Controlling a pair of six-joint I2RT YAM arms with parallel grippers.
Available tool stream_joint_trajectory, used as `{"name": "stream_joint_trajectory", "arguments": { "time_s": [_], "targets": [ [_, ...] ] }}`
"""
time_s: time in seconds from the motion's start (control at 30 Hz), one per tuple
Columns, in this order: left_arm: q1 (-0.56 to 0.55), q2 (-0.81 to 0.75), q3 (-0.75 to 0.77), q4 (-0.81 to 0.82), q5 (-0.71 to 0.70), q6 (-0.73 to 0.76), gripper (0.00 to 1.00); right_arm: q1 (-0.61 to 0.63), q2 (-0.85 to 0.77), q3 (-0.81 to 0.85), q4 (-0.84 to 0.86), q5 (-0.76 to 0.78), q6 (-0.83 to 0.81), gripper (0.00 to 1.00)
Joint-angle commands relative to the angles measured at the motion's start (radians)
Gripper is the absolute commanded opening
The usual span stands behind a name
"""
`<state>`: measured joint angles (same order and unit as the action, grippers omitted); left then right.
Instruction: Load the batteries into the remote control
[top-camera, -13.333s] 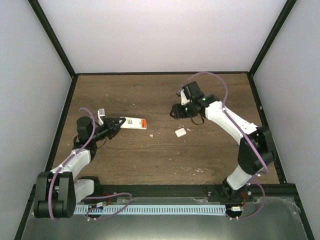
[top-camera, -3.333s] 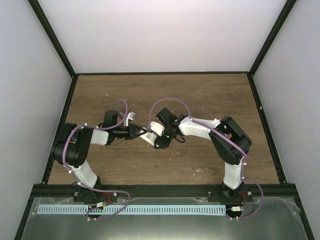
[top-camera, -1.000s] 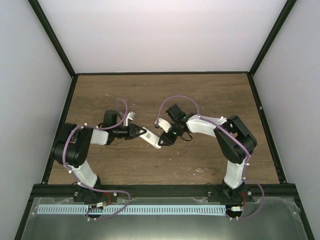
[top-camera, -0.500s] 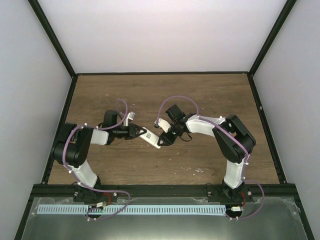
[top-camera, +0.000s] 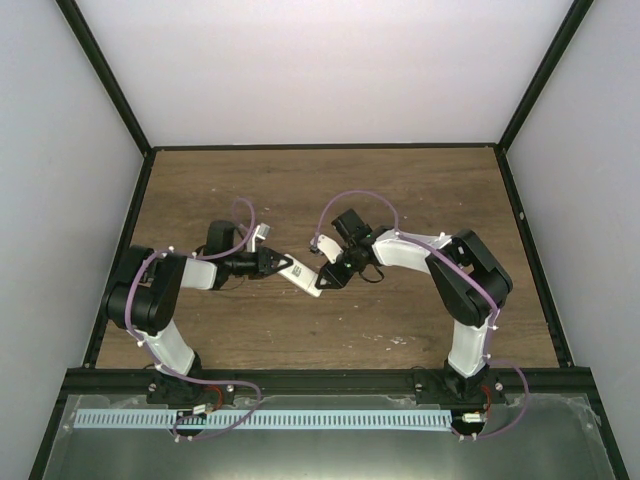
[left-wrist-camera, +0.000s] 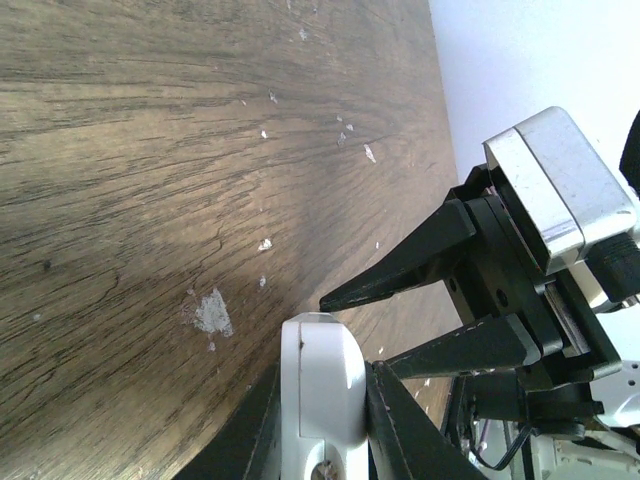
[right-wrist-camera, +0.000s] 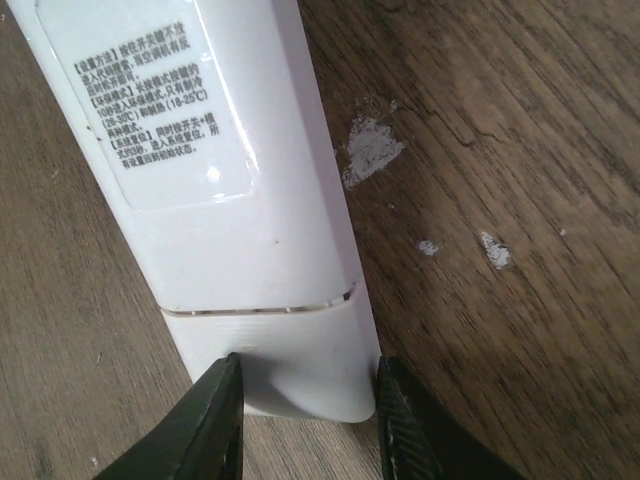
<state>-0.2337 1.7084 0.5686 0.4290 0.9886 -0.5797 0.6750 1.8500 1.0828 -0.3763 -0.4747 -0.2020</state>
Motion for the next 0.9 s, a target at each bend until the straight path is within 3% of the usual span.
{"name": "stream_joint_trajectory", "arguments": {
  "time_s": [0.0,0.73,0.87],
  "targets": [
    [-0.007,0.022,-0.005,0.009,-0.052,0.033,0.0,0.011,0.054,0.017,0.029,0.049,0.009,0.28],
    [-0.006,0.049,-0.022,0.08,-0.025,-0.016,0.0,0.011,0.114,-0.021,0.318,-0.004,0.052,0.3],
    [-0.007,0.047,-0.022,0.08,-0.025,-0.019,0.0,0.012,0.105,-0.013,0.314,-0.008,0.065,0.34]
  ]
}}
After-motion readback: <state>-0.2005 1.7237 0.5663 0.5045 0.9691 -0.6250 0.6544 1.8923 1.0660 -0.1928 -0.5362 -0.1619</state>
